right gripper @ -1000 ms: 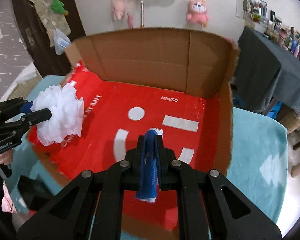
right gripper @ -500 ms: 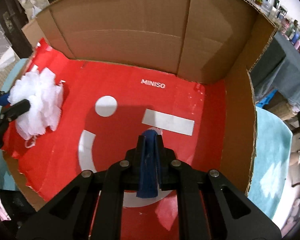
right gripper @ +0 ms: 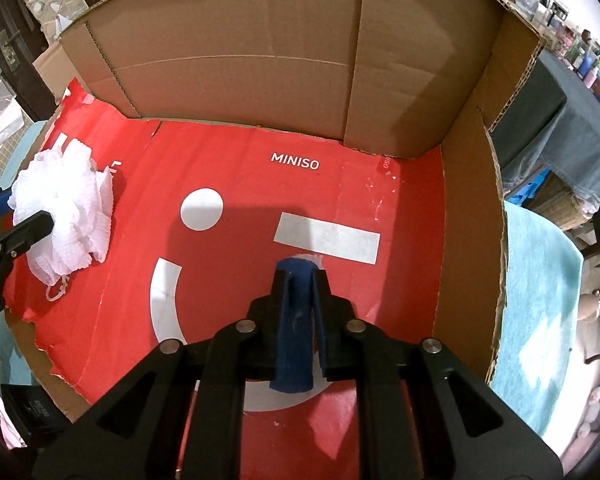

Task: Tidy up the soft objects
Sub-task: 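Carry both items into the red-lined box and open both grippers, then withdraw both tools from the box back toward the table items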

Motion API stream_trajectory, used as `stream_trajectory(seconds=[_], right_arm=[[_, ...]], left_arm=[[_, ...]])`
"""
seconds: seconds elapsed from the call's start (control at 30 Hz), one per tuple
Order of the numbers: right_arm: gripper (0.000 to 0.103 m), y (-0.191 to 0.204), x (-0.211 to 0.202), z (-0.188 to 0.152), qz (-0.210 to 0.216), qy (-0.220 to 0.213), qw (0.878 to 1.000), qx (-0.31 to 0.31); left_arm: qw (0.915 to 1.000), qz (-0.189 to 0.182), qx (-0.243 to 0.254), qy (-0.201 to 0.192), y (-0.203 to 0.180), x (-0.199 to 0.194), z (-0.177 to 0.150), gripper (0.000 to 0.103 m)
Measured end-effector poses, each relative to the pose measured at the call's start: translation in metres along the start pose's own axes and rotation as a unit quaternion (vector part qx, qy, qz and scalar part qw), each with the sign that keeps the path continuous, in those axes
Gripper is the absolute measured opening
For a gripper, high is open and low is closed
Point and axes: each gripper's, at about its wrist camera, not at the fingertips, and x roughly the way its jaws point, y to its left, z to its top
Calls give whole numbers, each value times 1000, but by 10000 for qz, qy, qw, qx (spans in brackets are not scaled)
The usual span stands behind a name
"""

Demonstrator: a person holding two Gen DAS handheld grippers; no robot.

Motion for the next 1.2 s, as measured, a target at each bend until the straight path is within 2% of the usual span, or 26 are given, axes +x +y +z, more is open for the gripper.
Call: stream_trajectory(seconds=[0.1, 0.3, 0.37, 0.4, 0.43, 0.47, 0.5, 0.57, 0.7, 0.87, 1.0, 1.17, 1.2], right_arm=[[16, 0, -3, -1, 35, -15, 10000, -9], [17, -1, -24, -3, 103, -204, 9997, -10], [26, 1, -35, -4, 119, -283, 9995, -34], [34, 3, -42, -5, 120, -355, 9993, -62], [53, 5, -49, -8, 125, -433, 9989, -82], [62, 7, -58, -11, 138, -541, 9984, -100], [67, 10, -69, -16, 157, -695, 9974, -132], [67, 16, -88, -24, 128, -924, 9955, -159], [67, 29, -134, -44, 213, -1362, 9904, -110], [76, 46, -190, -81, 165, -1928, 9809, -195], [83, 58, -234, -117, 126, -2392, 9706, -236], [85, 77, -284, -171, -1, -3064, 9512, -374], [88, 80, -292, -184, 30, -3185, 9472, -367]], left_arm=[[10000, 17, -53, -45, 1, -4, -1, 62], [9992, 11, -234, -339, 3, -26, 1, 83], [9984, 10, -294, -493, 3, -38, 2, 89], [9978, -8, -312, -588, 2, -46, 2, 90], [9973, -11, -318, -657, 1, -53, 2, 94], [9965, -6, -331, -762, -1, -62, 1, 96], [9956, -8, -347, -867, -3, -72, 0, 97], [9939, -25, -370, -1036, -7, -89, -2, 102], [9885, -28, -374, -1462, -20, -132, -10, 103], [9800, -104, -346, -1957, -39, -189, -29, 103], [9737, -38, -273, -2263, -53, -228, -49, 103], [9631, 102, -304, -2674, -66, -267, -84, 103], [9611, 90, -333, -2741, -68, -273, -93, 103]])
